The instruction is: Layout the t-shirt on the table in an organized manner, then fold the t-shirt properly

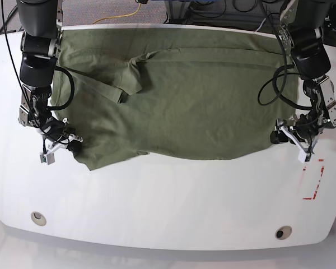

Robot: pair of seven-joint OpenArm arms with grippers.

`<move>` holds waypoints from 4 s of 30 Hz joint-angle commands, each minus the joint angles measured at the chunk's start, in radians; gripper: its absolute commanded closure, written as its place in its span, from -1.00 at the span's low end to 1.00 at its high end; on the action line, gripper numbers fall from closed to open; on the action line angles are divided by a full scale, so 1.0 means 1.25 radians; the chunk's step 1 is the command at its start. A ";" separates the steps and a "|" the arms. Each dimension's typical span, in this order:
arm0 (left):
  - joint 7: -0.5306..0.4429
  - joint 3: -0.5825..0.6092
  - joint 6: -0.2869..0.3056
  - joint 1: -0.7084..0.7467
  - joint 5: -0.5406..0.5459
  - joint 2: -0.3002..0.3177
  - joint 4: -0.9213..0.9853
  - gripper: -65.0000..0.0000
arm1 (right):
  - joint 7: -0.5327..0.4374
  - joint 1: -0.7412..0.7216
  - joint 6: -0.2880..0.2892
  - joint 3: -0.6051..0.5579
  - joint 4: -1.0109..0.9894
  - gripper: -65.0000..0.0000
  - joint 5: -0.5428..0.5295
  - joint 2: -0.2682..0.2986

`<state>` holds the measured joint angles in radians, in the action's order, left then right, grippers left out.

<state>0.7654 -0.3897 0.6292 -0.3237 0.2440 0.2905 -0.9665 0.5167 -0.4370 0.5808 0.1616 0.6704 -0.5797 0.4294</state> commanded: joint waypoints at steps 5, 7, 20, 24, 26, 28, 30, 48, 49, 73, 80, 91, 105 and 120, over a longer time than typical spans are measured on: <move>0.016 0.002 0.003 -0.010 -0.002 0.006 -0.004 1.00 | -0.010 -0.021 0.007 0.001 0.009 0.99 -0.005 0.013; 0.016 0.002 0.003 -0.010 -0.002 0.006 -0.006 1.00 | -0.010 -0.021 0.007 0.001 0.009 0.99 -0.005 0.013; 0.014 0.008 0.005 0.051 -0.003 -0.028 -0.239 0.95 | -0.010 -0.021 0.007 0.001 0.009 0.99 -0.005 0.013; 0.014 0.040 0.007 0.084 -0.004 -0.060 -0.343 0.95 | -0.010 -0.021 0.007 0.001 0.009 0.99 -0.005 0.013; 0.014 0.057 0.007 0.109 -0.004 -0.064 -0.397 0.95 | -0.010 -0.021 0.007 0.001 0.009 0.99 -0.005 0.013; 0.014 0.074 0.007 0.134 -0.004 -0.065 -0.448 0.95 | -0.010 -0.021 0.007 0.001 0.009 0.99 -0.005 0.013; 0.014 0.100 0.007 0.155 -0.004 -0.065 -0.486 0.95 | -0.010 -0.021 0.007 0.001 0.009 0.99 -0.005 0.013; 0.019 0.309 0.008 0.337 -0.006 0.017 -0.637 0.93 | -0.010 -0.021 0.007 0.001 0.009 0.98 -0.005 0.013; 0.019 0.315 0.008 0.342 -0.006 0.024 -0.637 0.93 | -0.010 -0.021 0.007 0.001 0.009 0.98 -0.005 0.013; 0.018 0.328 0.008 0.343 -0.001 0.069 -0.694 -1.00 | -0.010 -0.019 0.007 0.001 0.009 0.98 -0.005 0.012; 0.020 0.327 0.007 0.288 -0.003 0.021 -0.691 -1.00 | -0.010 -0.019 0.007 0.001 0.009 0.98 -0.005 0.012; 0.020 0.333 0.007 0.280 -0.003 -0.022 -0.619 -1.00 | -0.010 -0.019 0.007 0.001 0.009 0.98 -0.005 0.012; 0.020 0.334 0.009 0.283 -0.003 -0.021 -0.526 -1.00 | -0.010 -0.019 0.007 0.001 0.009 0.98 -0.005 0.012; 0.022 0.358 0.055 0.311 -0.006 -0.021 -0.524 -1.00 | -0.010 -0.019 0.007 0.001 0.009 0.98 -0.005 0.011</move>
<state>0.8116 0.0635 0.6998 0.0803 0.2272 0.2562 -1.6035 0.5159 -0.4362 0.5846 0.1616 0.6704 -0.5800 0.4267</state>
